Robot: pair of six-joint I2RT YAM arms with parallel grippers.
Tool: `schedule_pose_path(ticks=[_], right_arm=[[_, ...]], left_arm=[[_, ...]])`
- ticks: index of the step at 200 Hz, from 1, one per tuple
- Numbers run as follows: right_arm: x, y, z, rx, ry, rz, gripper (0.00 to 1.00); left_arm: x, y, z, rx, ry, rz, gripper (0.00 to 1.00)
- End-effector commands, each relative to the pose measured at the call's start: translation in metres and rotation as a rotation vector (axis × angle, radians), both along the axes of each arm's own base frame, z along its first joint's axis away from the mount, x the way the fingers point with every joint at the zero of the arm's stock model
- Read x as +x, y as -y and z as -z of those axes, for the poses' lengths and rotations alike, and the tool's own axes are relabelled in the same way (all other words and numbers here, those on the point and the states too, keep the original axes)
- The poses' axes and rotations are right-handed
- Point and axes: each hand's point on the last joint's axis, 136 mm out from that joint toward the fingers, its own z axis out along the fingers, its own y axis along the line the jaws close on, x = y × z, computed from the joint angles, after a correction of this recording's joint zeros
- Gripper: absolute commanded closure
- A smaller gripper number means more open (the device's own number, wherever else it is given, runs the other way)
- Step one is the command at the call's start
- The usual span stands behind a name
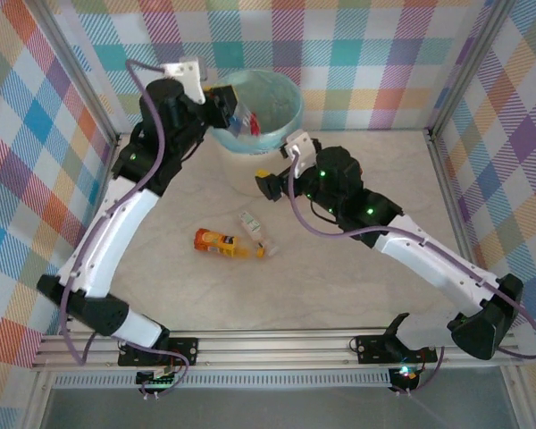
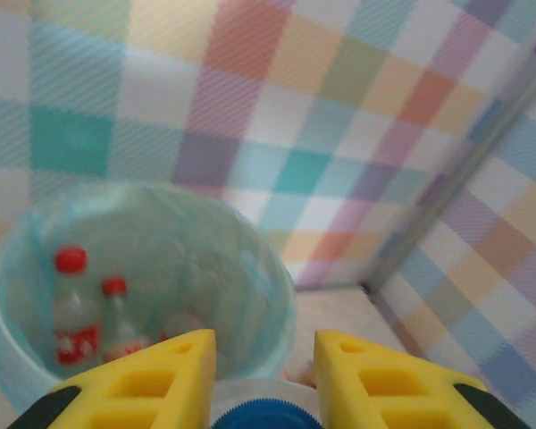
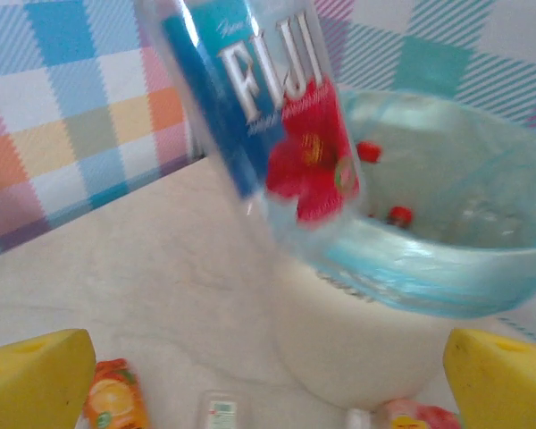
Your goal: Put the plastic bottles in the bin
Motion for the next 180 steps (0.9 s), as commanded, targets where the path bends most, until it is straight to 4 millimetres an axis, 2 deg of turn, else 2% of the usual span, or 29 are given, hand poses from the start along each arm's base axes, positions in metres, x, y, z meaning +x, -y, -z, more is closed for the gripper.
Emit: schedule_pose_path(ticks=[1, 13, 40, 67, 88, 135, 180], right_arm=[[0.009, 0.024, -0.024, 0.002, 0.051, 0.071, 0.00], [0.014, 0.029, -0.026, 0.005, 0.049, 0.083, 0.00], [0.021, 0.033, -0.028, -0.001, 0.042, 0.083, 0.00], [0.024, 0.038, -0.026, -0.025, 0.044, 0.087, 0.00], [0.025, 0.042, -0.022, -0.041, 0.037, 0.089, 0.00], [0.026, 0.049, -0.015, -0.051, 0.021, 0.097, 0.00], [0.028, 0.047, -0.008, -0.048, -0.001, 0.090, 0.00]], left_arm=[[0.036, 0.001, -0.011, 0.113, 0.086, -0.092, 1.00], [0.056, 0.011, -0.007, 0.144, 0.096, -0.091, 1.00], [0.100, 0.035, 0.025, 0.204, 0.024, -0.075, 1.00], [0.124, 0.062, 0.055, 0.207, -0.035, -0.003, 1.00], [0.137, 0.075, 0.081, 0.205, -0.082, 0.031, 1.00], [0.154, 0.082, 0.143, 0.270, -0.198, 0.037, 1.00], [0.168, 0.068, 0.204, 0.304, -0.347, 0.008, 1.00]])
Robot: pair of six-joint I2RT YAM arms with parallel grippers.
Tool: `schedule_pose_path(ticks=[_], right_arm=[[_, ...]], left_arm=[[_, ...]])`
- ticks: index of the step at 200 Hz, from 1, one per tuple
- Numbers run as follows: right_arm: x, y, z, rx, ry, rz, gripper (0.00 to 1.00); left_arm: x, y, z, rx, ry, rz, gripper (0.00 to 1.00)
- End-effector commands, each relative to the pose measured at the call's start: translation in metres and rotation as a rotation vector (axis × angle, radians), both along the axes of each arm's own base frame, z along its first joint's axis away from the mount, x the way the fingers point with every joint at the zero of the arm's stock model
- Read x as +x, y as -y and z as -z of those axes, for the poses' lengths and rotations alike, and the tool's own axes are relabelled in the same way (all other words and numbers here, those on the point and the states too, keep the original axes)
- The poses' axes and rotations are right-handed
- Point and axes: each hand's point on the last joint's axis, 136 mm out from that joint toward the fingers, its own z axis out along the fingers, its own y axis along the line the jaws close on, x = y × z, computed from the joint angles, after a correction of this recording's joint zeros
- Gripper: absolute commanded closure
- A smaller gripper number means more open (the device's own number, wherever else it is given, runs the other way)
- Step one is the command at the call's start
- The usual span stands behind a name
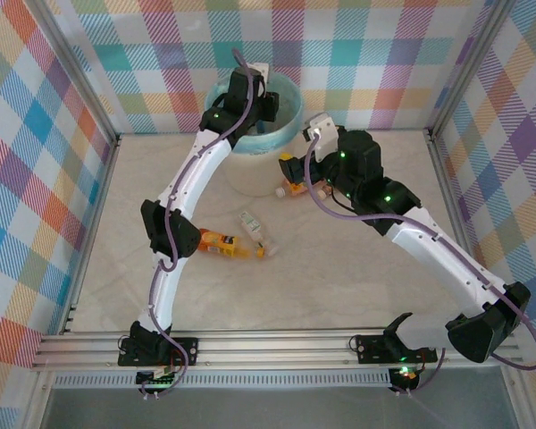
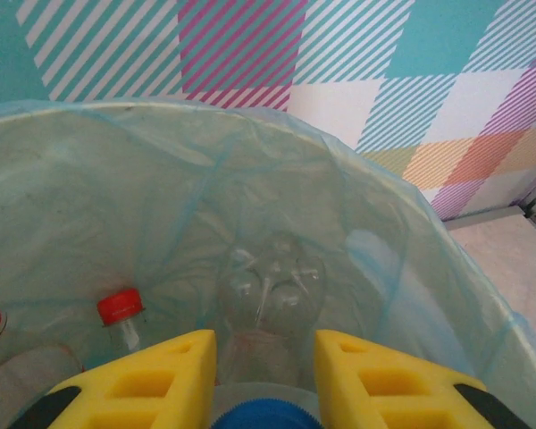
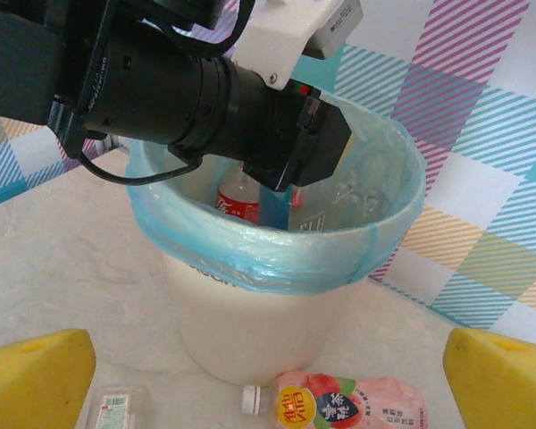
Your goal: Put the plastic bottles in the bin
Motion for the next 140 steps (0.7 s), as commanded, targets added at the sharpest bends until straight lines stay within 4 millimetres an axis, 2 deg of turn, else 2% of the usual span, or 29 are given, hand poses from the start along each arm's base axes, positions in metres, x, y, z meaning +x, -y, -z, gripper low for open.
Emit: schedule_pose_path(ticks=[1, 33, 58, 78, 95, 128, 140], right_arm=[[0.000, 0.000, -0.002, 0.010, 0.002, -0.013, 0.00], [0.001, -0.002, -0.001, 0.013, -0.009, -0.019, 0.00], [0.002, -0.003, -0.002, 0.016, -0.012, -0.022, 0.01], [0.003, -0.005, -0.002, 0.017, -0.016, -0.026, 0.00], [0.004, -0.007, -0.003, 0.018, -0.016, -0.033, 0.00], [0.008, -0.012, -0.006, 0.022, -0.013, -0.042, 0.00], [0.010, -0.014, -0.007, 0.023, -0.013, -0.045, 0.00]], left_arm=[[0.006, -0.010, 0.042, 0.033, -0.110, -0.020, 1.00], [0.018, -0.014, 0.072, -0.022, -0.179, -0.023, 1.00], [0.026, -0.024, 0.071, -0.098, -0.195, -0.054, 1.00], [0.028, -0.041, 0.060, -0.033, -0.146, -0.123, 1.00], [0.029, -0.054, 0.041, 0.013, -0.089, -0.167, 1.00], [0.027, -0.065, -0.005, 0.036, 0.037, -0.206, 1.00], [0.027, -0.066, -0.013, 0.043, 0.064, -0.211, 1.00]])
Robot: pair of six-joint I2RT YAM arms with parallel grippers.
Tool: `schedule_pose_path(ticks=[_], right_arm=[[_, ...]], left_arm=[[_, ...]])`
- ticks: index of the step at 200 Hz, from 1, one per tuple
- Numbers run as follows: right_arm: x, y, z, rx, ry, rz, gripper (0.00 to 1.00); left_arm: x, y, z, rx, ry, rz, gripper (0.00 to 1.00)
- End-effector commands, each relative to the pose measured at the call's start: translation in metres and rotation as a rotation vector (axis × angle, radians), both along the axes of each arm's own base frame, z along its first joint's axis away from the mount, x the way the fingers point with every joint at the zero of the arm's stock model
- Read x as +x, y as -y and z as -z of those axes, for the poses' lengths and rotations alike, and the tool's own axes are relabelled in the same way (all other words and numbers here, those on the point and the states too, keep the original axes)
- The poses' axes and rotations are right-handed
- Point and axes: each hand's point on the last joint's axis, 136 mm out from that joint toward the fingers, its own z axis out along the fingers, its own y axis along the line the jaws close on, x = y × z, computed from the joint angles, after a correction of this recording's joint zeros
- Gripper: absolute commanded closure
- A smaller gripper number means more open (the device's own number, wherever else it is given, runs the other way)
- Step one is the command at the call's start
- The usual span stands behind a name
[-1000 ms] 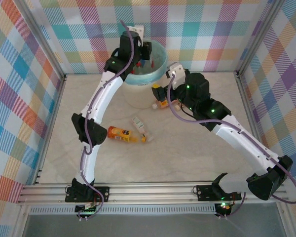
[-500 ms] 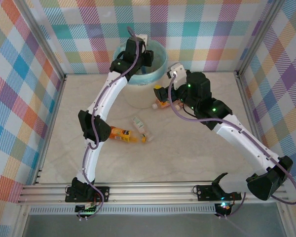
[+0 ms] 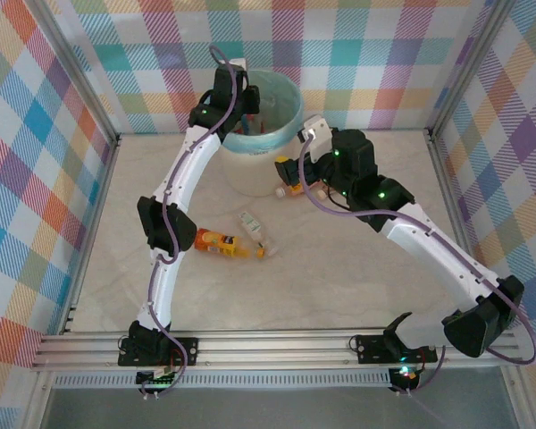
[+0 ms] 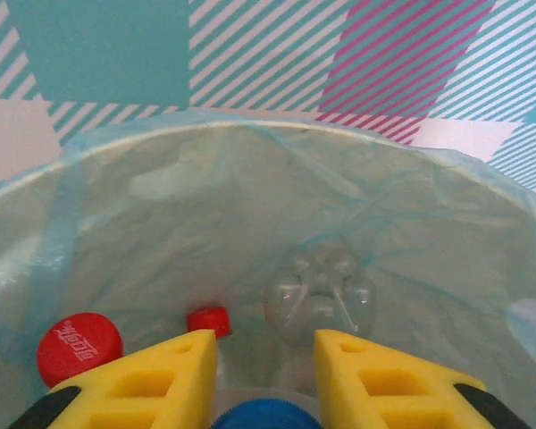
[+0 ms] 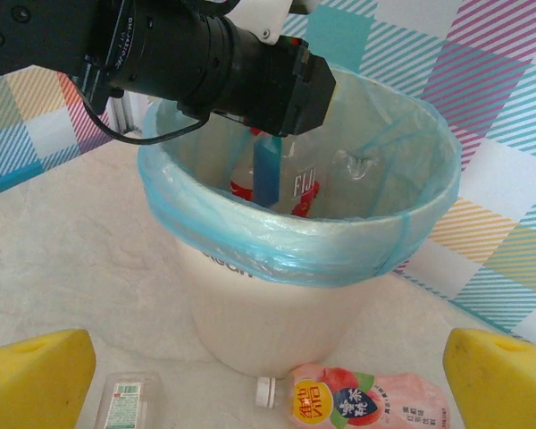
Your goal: Put the plastic bottles in the bin
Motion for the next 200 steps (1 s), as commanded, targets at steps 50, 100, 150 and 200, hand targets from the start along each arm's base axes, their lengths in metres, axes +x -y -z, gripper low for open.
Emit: schedule_pose_path(ticks=[50, 100, 150, 200], right_arm=[[0.006, -0.008, -0.017, 0.034, 0.006, -0.021, 0.00], [0.008, -0.011, -0.011, 0.032, -0.024, -0.028, 0.00], [0.011, -0.016, -0.011, 0.033, -0.034, -0.038, 0.00], [0.014, -0.016, -0.024, 0.044, -0.004, -0.029, 0.00]], left_arm=[[0.000, -0.001, 0.031, 0.131, -0.055, 0.006, 1.00], [0.000, 0.009, 0.091, 0.159, -0.193, 0.052, 1.00], [0.000, 0.011, 0.077, 0.120, -0.168, 0.070, 0.61], [-0.023, 0.004, -0.048, -0.074, 0.041, 0.085, 0.29]])
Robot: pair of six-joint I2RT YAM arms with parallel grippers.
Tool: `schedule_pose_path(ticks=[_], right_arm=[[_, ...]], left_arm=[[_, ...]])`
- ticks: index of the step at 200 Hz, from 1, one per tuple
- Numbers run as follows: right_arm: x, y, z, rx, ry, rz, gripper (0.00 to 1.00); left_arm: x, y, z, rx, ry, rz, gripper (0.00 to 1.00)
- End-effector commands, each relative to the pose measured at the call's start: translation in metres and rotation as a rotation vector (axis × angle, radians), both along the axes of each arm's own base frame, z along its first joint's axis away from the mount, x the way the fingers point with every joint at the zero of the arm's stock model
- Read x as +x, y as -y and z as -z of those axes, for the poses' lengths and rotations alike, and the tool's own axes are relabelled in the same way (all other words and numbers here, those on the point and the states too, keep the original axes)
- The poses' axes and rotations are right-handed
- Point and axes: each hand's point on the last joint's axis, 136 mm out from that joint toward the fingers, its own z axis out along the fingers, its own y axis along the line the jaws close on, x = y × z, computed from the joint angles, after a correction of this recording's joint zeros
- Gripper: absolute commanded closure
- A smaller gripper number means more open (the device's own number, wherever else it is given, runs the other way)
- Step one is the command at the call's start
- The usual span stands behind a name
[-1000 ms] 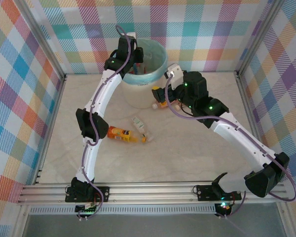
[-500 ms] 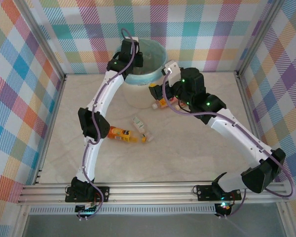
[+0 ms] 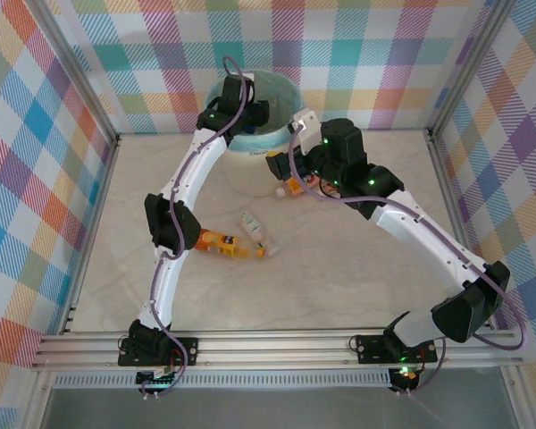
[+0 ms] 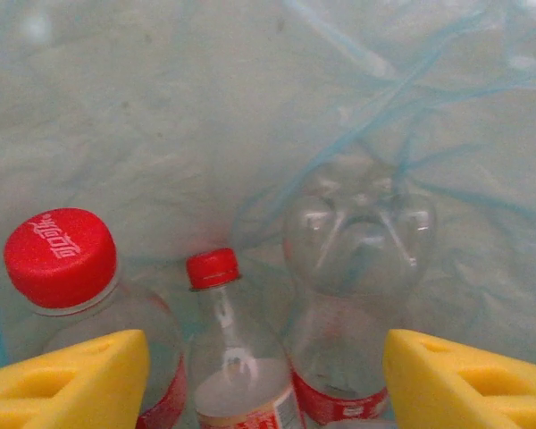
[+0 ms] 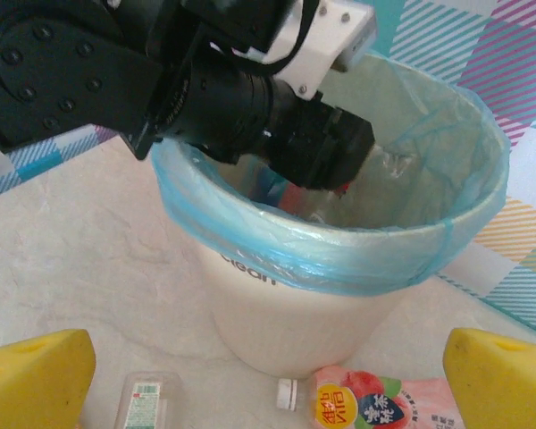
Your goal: Put the plastic bottles in the bin
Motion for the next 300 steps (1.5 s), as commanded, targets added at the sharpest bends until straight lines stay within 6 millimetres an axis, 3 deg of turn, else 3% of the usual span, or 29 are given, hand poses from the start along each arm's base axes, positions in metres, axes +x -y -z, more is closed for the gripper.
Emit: schedule_pose_path(ticks=[1, 23, 56, 95, 118, 143, 173, 229, 265, 300], right_arm=[[0.003, 0.002, -0.021, 0.035, 0.039, 0.006, 0.00], [0.007, 0.005, -0.023, 0.030, 0.042, 0.032, 0.00], [0.010, 0.011, -0.026, 0.025, 0.030, 0.061, 0.00], [0.000, 0.006, -0.020, 0.048, -0.056, 0.016, 0.00], [-0.011, -0.001, -0.007, 0.064, -0.140, -0.034, 0.00], [-0.024, -0.006, 0.019, 0.101, -0.256, -0.066, 0.00], [-0.040, -0.017, 0.062, 0.138, -0.424, -0.098, 0.07], [-0.066, -0.050, 0.169, -0.016, -0.599, -0.115, 0.09], [-0.060, -0.070, 0.229, -0.104, -0.674, -0.118, 0.09], [-0.040, -0.091, 0.263, -0.205, -0.677, -0.109, 0.07]], left_arm=[[-0.026, -0.006, -0.098, -0.130, 0.146, 0.024, 0.29], [-0.047, -0.009, -0.143, -0.183, 0.210, 0.050, 0.28], [-0.081, -0.011, -0.190, -0.240, 0.259, 0.102, 0.28], [-0.125, -0.004, -0.214, -0.258, 0.247, 0.195, 0.28], [-0.158, 0.004, -0.213, -0.251, 0.223, 0.270, 0.28], [-0.198, -0.001, -0.204, -0.264, 0.214, 0.310, 0.28], [-0.247, -0.026, -0.184, -0.280, 0.209, 0.289, 0.27], [-0.326, -0.085, -0.103, -0.250, 0.069, 0.152, 0.27], [-0.361, -0.123, -0.053, -0.250, 0.007, 0.012, 0.26], [-0.383, -0.148, -0.030, -0.238, -0.019, -0.080, 0.26]])
